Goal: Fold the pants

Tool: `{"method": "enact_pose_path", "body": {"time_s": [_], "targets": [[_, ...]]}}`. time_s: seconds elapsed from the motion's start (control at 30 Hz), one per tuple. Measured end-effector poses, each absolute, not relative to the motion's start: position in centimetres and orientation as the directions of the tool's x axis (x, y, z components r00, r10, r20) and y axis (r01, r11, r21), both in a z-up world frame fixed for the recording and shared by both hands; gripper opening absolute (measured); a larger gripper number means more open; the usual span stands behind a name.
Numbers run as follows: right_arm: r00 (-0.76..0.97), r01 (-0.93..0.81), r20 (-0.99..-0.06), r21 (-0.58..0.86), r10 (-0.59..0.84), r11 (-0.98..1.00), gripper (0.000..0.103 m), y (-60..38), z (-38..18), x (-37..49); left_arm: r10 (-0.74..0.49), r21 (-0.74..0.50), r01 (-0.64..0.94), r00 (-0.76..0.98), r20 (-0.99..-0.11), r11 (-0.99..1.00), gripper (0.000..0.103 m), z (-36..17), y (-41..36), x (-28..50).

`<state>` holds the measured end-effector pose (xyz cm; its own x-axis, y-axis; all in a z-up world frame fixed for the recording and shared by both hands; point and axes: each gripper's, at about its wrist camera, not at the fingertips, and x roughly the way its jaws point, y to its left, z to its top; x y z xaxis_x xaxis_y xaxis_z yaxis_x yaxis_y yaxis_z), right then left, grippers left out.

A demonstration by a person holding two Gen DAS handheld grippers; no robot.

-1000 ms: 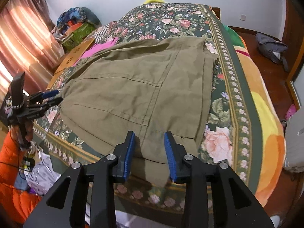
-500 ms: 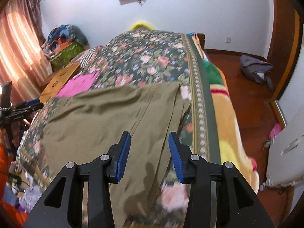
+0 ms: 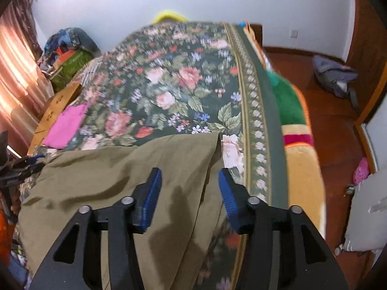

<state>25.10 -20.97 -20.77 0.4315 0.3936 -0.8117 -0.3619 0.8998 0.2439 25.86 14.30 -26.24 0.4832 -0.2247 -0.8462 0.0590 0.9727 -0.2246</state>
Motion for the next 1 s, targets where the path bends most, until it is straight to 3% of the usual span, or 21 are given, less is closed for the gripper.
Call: {"method": "enact_pose_path", "body": {"time_s": [0.23,0.43,0.6,1.0], "targets": [[0.379,-0.35,-0.833,0.275,0.404,0.895,0.046,-20.2,-23.9,28.5,-0.255,-0.251,0.076,0.495,-0.83,0.965,0.058,-27.1,13.9,26.1],[0.369,-0.38,-0.797,0.341,0.479,0.86,0.01,-19.8,-23.7,29.3,-0.245,-0.28,0.013,0.52,-0.818,0.96,0.051,-26.9,15.1,24.8],[0.435,-0.434,-0.788,0.241,0.436,0.868,0.007,-17.7,-22.5,28.9,-0.176,-0.226,-0.029,0.534,-0.827,0.974,0.051,-26.4,15.3,23.6],[0.517,-0.471,-0.804,0.02,0.294,0.882,0.007,-14.3,-22.2,30.3,-0.143,-0.234,-0.113,0.524,-0.84,0.966,0.051,-26.2,17.0,23.1]]}}
